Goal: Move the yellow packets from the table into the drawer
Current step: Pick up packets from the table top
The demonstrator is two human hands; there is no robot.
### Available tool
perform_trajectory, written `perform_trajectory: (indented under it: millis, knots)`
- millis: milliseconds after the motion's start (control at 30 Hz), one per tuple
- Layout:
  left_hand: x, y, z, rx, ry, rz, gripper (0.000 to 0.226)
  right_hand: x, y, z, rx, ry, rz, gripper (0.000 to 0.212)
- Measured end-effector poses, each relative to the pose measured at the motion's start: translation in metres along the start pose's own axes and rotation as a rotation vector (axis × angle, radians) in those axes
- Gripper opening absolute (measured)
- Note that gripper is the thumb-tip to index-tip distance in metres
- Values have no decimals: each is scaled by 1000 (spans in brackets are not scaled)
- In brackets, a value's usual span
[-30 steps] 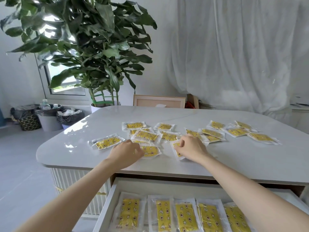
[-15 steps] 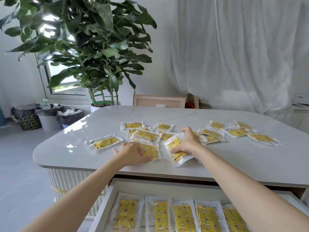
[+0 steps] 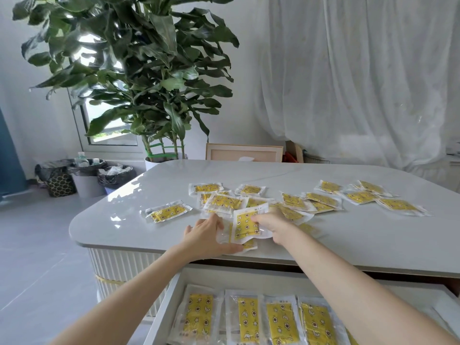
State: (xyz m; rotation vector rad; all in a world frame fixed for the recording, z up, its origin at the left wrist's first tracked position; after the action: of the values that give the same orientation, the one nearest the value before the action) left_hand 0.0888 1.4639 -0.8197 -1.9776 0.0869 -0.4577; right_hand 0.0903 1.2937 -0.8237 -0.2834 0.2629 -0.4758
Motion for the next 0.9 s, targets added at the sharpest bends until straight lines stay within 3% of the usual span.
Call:
perform_trajectory:
  millis: [100,233,333,400,533,667,767,833,900]
  knots:
    - [-2,-2,-2,9,-2,-16,81,-6,14,10,-110,-102,34,62]
    - [-4,0,-4,16,15,-29,88,-8,29,13,-221,-101,88,64]
    - [-4,0,-5,29,34,-29,92,4,30,2,-126,-34,112,68]
    - [-3,-1,-3,41,51,-8,97,0,26,-3,-4,31,140,58]
    - [1,-6,12,45,44,44,102,-4,4,0,239,25,-4,49]
    - [18,-46,39,-95,-45,-280,83,7,-1,-5,470,60,-58,41]
    - [25,-72,84,-131,-222,-486,54,10,6,-5,598,85,-30,43]
    - [26,-74,114,5,-309,-502,44,7,16,-3,678,108,30,40]
    - [27,-68,139,74,-370,-432,48,3,26,-1,693,127,68,39]
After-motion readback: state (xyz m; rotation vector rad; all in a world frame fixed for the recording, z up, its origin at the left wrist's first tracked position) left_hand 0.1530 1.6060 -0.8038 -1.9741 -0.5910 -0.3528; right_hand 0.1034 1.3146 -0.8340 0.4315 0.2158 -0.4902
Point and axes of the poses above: each hand's wrist, its own x-axis towards the middle knuckle, its own y-axis out of the palm, z = x × y, the point moved 9 cm from there along x, towards the middle knuckle, and after that the axes turned 11 degrees about -z, right-handed, at the moved point
